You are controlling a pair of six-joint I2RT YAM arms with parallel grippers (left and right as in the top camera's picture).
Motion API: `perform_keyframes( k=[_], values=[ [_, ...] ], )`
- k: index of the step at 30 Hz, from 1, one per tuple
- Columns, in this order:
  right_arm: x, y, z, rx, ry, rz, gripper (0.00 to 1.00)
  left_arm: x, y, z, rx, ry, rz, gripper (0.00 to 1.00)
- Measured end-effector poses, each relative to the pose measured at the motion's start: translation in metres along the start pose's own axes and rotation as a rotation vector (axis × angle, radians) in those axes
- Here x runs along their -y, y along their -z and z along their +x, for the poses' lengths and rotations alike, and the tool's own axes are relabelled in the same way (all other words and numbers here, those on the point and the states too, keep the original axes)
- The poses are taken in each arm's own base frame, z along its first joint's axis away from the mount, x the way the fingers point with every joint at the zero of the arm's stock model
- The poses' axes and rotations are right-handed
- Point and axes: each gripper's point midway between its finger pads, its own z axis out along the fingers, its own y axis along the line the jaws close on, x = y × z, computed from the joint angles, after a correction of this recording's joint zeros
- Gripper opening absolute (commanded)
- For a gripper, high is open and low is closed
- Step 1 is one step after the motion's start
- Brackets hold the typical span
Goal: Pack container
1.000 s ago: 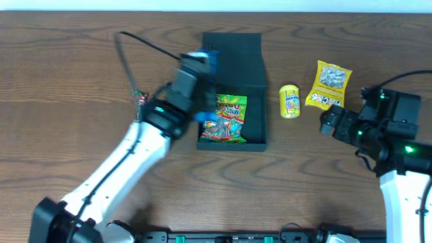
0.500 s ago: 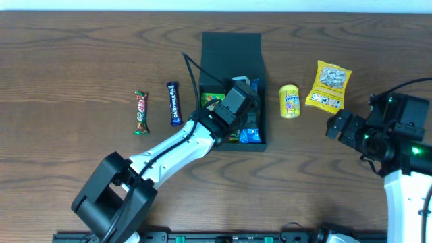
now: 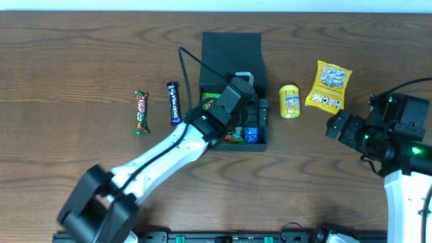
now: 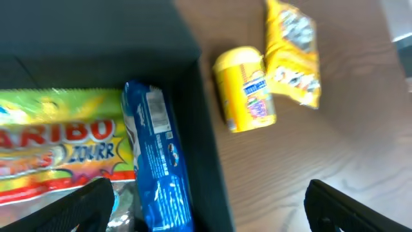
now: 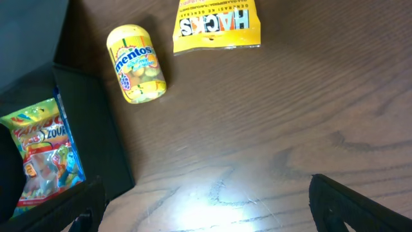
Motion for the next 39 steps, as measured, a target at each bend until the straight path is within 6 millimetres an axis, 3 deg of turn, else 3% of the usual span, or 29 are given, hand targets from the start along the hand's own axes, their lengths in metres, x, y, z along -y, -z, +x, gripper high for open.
perform_keyframes(
  k=[2,4,11,12,17,24,34,39],
  values=[
    [0.000,0.000,0.000,-0.001,0.000,0.000,0.99,-0.004,0.024,-0.013,0.029,-0.017,-0.012,0.95],
    [0.000,0.000,0.000,-0.001,0.000,0.001,0.99,-0.025,0.052,-0.028,0.063,-0.008,-0.075,0.95],
    [0.000,-0.007,-0.001,-0.018,-0.003,0.001,0.99,-0.150,0.136,-0.062,0.136,0.112,-0.418,0.95],
    [0.000,-0.009,-0.003,-0.017,-0.002,0.000,0.99,-0.183,0.150,-0.062,0.126,0.143,-0.502,0.95],
    [-0.006,-0.025,-0.024,0.027,0.006,-0.027,0.99,-0.233,0.174,-0.053,0.087,0.221,-0.618,0.96],
    [-0.012,-0.055,-0.059,0.100,0.004,-0.058,0.95,-0.241,0.179,-0.052,0.080,0.227,-0.638,0.95],
    [-0.006,-0.120,-0.126,0.287,0.002,-0.037,0.94,-0.236,0.175,-0.048,0.059,0.232,-0.601,0.95],
    [-0.003,-0.152,-0.138,0.305,0.003,-0.026,0.95,-0.236,0.174,-0.048,0.057,0.233,-0.599,0.95]
  ],
)
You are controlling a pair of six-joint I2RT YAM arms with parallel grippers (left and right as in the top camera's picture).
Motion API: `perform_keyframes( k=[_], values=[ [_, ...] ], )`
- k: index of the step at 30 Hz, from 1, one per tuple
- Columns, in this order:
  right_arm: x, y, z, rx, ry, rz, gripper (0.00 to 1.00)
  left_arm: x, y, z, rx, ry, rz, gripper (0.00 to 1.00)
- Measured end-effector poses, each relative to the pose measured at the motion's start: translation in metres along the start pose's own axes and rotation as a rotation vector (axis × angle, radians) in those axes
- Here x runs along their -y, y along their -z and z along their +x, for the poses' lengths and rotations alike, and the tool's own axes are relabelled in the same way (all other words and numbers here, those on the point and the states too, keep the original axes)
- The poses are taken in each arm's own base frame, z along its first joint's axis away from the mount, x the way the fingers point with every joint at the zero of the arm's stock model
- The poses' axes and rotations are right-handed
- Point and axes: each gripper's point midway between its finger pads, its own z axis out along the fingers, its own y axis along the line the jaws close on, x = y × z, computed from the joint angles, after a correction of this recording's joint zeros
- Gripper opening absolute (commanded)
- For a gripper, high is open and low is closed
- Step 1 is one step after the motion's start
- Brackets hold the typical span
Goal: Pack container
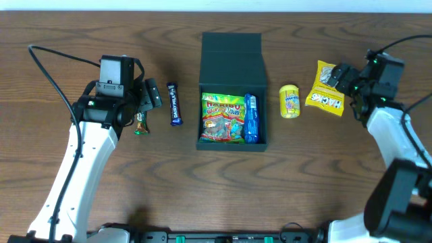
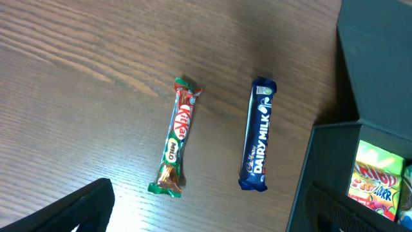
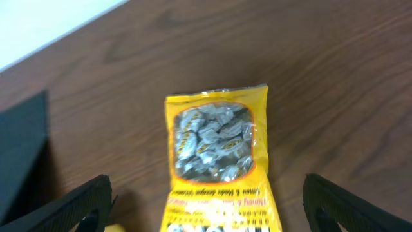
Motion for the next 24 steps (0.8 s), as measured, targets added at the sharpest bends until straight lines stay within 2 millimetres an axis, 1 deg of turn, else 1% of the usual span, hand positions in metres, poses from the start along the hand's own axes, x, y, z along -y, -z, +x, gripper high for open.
perform_keyframes(
  k=[4,7,10,15,18,20,22,23,24],
  values=[
    [-0.004,-0.032,0.005,-0.041,0.016,0.032,0.96,0.000,0.000,0.000,-0.001,0.000,0.000,0.95],
    [-0.009,-0.052,0.008,-0.073,0.027,0.041,0.96,0.000,0.000,0.001,-0.002,0.000,-0.001,0.95],
    [-0.009,-0.066,0.013,-0.107,0.031,0.056,0.96,0.000,0.000,0.001,-0.004,-0.001,-0.002,0.95],
    [0.001,-0.082,0.035,-0.182,0.029,0.091,0.91,0.000,0.000,0.001,-0.005,-0.001,-0.002,0.95],
    [0.009,-0.087,0.047,-0.215,0.030,0.122,0.82,-0.001,0.000,0.001,-0.006,-0.001,-0.002,0.95],
    [0.013,-0.088,0.051,-0.227,0.032,0.139,0.69,0.000,0.000,0.001,-0.006,-0.001,-0.002,0.95],
    [0.016,-0.087,0.052,-0.231,0.032,0.154,0.50,-0.001,0.000,0.001,-0.006,-0.001,-0.003,0.95],
    [0.016,-0.086,0.052,-0.233,0.028,0.159,0.38,-0.001,0.000,0.001,-0.006,-0.001,-0.003,0.95],
    [0.016,-0.086,0.051,-0.234,0.028,0.162,0.28,0.000,0.000,0.001,-0.006,-0.001,-0.002,0.95]
  ],
)
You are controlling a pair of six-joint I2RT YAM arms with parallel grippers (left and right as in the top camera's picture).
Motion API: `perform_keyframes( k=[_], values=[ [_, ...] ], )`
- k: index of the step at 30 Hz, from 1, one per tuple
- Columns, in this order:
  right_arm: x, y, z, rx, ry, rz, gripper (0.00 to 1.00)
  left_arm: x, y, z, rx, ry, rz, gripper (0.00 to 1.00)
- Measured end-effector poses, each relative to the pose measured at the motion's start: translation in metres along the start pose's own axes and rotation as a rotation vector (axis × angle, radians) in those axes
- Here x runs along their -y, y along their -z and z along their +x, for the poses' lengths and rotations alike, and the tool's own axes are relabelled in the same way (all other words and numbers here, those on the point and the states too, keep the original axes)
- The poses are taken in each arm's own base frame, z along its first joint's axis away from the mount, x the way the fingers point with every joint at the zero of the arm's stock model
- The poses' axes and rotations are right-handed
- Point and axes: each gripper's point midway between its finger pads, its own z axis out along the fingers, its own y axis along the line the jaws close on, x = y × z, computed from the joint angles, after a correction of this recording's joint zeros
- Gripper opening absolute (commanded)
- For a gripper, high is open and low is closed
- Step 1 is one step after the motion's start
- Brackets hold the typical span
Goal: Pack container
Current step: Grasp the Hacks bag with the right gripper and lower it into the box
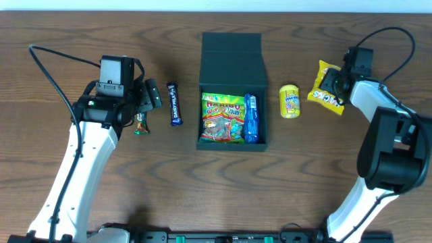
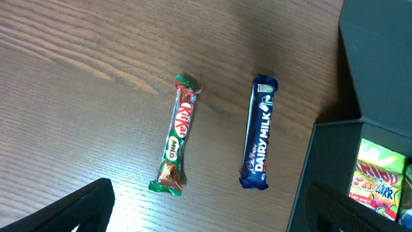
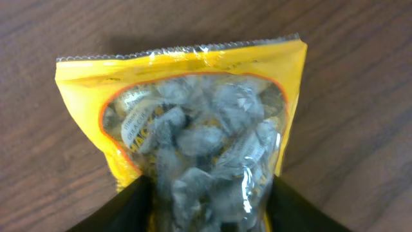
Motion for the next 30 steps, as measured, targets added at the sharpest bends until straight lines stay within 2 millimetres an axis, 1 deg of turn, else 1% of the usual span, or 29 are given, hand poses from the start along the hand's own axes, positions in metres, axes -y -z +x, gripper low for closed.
perform_keyframes(
  k=[1,2,4,6,7,10,14,15,17,18,19,21,22,24,25,27,28,29,30],
  values=[
    [0.000,0.001,-0.002,0.004,-0.001,0.001,0.19,0.000,0.000,0.000,0.000,0.000,0.000,0.95],
    [-0.001,0.003,-0.007,0.013,-0.002,0.001,0.15,0.000,0.000,0.000,0.000,0.000,0.000,0.95],
    [-0.003,0.008,-0.015,0.030,-0.004,-0.005,0.13,0.000,0.000,0.000,0.000,0.000,-0.001,0.95],
    [-0.003,0.009,-0.014,0.023,-0.003,-0.002,0.07,0.000,0.000,0.000,0.000,0.000,-0.001,0.95],
    [-0.003,0.009,-0.012,0.015,-0.002,0.001,0.02,0.000,0.000,0.000,0.000,0.000,-0.001,0.95],
    [-0.001,0.013,-0.007,-0.029,-0.001,0.014,0.01,0.000,0.000,0.000,-0.001,0.000,0.000,0.95],
    [0.002,0.029,0.004,-0.137,0.007,0.049,0.01,0.000,0.000,0.000,-0.002,0.000,-0.001,0.95],
    [0.001,0.037,0.008,-0.175,0.013,0.061,0.01,0.000,0.000,0.000,-0.002,0.000,-0.001,0.95],
    [-0.006,0.049,0.008,-0.199,0.028,0.063,0.01,0.000,0.000,0.000,-0.002,0.000,-0.001,0.95],
    [-0.012,0.058,0.006,-0.199,0.040,0.058,0.01,0.000,0.000,0.000,-0.002,0.000,-0.001,0.95],
    [-0.020,0.069,0.003,-0.191,0.053,0.049,0.01,0.000,0.000,0.001,-0.002,0.000,-0.001,0.95],
    [-0.043,0.097,-0.006,-0.149,0.089,0.010,0.01,0.000,0.000,0.000,-0.002,0.000,-0.001,0.95],
    [-0.068,0.126,-0.010,-0.104,0.129,-0.039,0.01,0.000,0.000,0.001,-0.002,0.000,-0.001,0.95],
    [-0.104,0.162,-0.009,-0.058,0.187,-0.118,0.01,0.000,0.000,0.001,-0.003,0.000,-0.001,0.95],
    [-0.125,0.180,-0.004,-0.041,0.222,-0.163,0.01,0.000,0.000,0.000,-0.002,0.000,0.002,0.95],
    [-0.166,0.208,0.015,-0.037,0.283,-0.250,0.01,0.001,0.000,0.001,-0.006,0.000,0.009,0.96],
    [-0.185,0.216,0.029,-0.048,0.309,-0.287,0.01,0.002,0.000,0.001,-0.008,0.001,0.014,0.95],
    [-0.199,0.220,0.041,-0.063,0.325,-0.311,0.01,0.003,0.000,0.002,-0.010,0.001,0.018,0.95],
    [-0.213,0.221,0.058,-0.087,0.337,-0.332,0.01,0.004,0.000,0.002,-0.011,0.001,0.021,0.95]
  ],
)
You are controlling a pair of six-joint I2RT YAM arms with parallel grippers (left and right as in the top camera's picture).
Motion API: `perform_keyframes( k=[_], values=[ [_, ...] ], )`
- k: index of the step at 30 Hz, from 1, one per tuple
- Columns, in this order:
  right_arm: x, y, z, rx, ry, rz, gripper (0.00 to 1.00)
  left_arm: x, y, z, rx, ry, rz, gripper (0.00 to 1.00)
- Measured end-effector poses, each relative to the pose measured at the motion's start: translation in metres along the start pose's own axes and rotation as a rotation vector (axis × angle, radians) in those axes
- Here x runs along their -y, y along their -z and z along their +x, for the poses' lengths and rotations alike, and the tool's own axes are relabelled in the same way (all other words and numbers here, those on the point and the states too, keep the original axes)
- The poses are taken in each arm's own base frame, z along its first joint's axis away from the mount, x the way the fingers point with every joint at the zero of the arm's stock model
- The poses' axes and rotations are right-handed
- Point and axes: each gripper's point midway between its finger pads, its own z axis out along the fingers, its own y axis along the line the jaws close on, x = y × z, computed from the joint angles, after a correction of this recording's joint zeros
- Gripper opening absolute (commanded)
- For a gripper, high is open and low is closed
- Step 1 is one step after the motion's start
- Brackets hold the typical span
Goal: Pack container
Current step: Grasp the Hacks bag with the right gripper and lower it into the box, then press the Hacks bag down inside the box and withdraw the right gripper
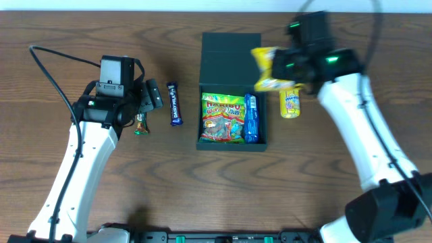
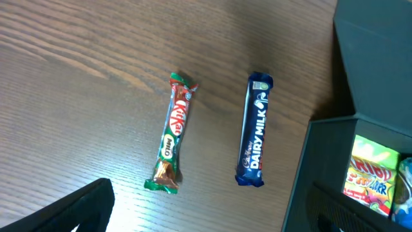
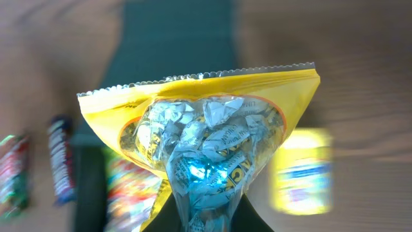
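Observation:
The black box [image 1: 208, 143] stands open mid-table, its lid laid flat behind; inside lie a Haribo bag [image 1: 222, 119] and a blue packet [image 1: 250, 119]. My right gripper [image 3: 207, 222] is shut on the yellow Hacks candy bag [image 1: 268, 67], holding it in the air over the box's right rear corner. The bag [image 3: 206, 135] fills the right wrist view. A yellow Mentos tub [image 1: 290, 102] lies right of the box. Left of it lie a Dairy Milk bar [image 2: 253, 131] and a KitKat bar [image 2: 172, 133]. My left gripper [image 2: 205, 209] hangs open above them.
The brown wooden table [image 1: 81, 40] stretches around. The box's near-left corner [image 2: 315, 174] shows at the right of the left wrist view. A black cable [image 1: 54, 57] loops from the left arm over the table's left part.
My right gripper was around the yellow bag lying on the table at the right; now it holds the bag raised over the box's right rear corner. The left arm stays put.
At first my left gripper was over the box holding the Haribo and blue packet, and my right arm hung at the right. Then the left sat above the two bars, the right above the yellow bag. The right closed in on the bag, and now carries it.

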Motion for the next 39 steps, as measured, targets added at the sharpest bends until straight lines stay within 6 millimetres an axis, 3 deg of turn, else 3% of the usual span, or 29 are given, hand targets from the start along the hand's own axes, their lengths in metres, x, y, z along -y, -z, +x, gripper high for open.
perform_keyframes(
  k=[3,8,11,15,16,18,19,24,26,27,29,30,36,39],
  values=[
    [-0.037,-0.025,0.038,-0.082,-0.002,-0.036,0.01,0.001,0.000,0.000,-0.002,0.000,0.005,0.96],
    [-0.064,-0.067,0.095,-0.178,-0.025,-0.038,0.01,0.002,0.000,0.001,-0.005,0.000,0.011,0.95],
    [-0.078,-0.079,0.118,-0.203,-0.028,-0.044,0.01,0.003,0.000,0.001,-0.008,0.000,0.017,0.95],
    [-0.088,-0.081,0.135,-0.201,-0.033,-0.020,0.01,0.003,0.000,0.005,-0.022,-0.001,0.017,0.96],
    [-0.090,-0.081,0.136,-0.198,-0.035,-0.014,0.06,0.002,0.000,0.006,-0.026,-0.001,0.016,0.96],
    [-0.090,-0.081,0.136,-0.181,-0.049,0.002,0.59,0.002,0.000,0.006,-0.027,-0.001,0.016,0.95],
    [-0.090,-0.082,0.134,-0.170,-0.050,0.006,0.70,0.002,0.000,0.006,-0.027,-0.001,0.016,0.95],
    [-0.089,-0.083,0.127,-0.135,-0.051,0.015,0.82,0.002,0.000,0.006,-0.027,-0.001,0.015,0.95],
    [-0.089,-0.082,0.126,-0.131,-0.041,0.017,0.77,0.002,0.000,0.006,-0.027,-0.001,0.015,0.95],
    [-0.088,-0.082,0.125,-0.129,-0.034,0.017,0.69,0.002,0.000,0.006,-0.028,-0.001,0.015,0.95],
    [-0.091,-0.077,0.120,-0.113,-0.006,0.006,0.21,0.002,0.000,0.007,-0.030,-0.001,0.015,0.95],
    [-0.093,-0.073,0.117,-0.103,-0.002,-0.002,0.01,0.002,0.000,0.007,-0.031,-0.001,0.014,0.95],
    [-0.102,-0.034,0.095,-0.026,0.070,-0.062,0.01,0.001,0.000,0.008,-0.035,-0.001,0.012,0.95],
    [-0.101,-0.027,0.093,-0.023,0.106,-0.062,0.01,0.001,0.000,0.008,-0.035,-0.001,0.012,0.96]
  ],
)
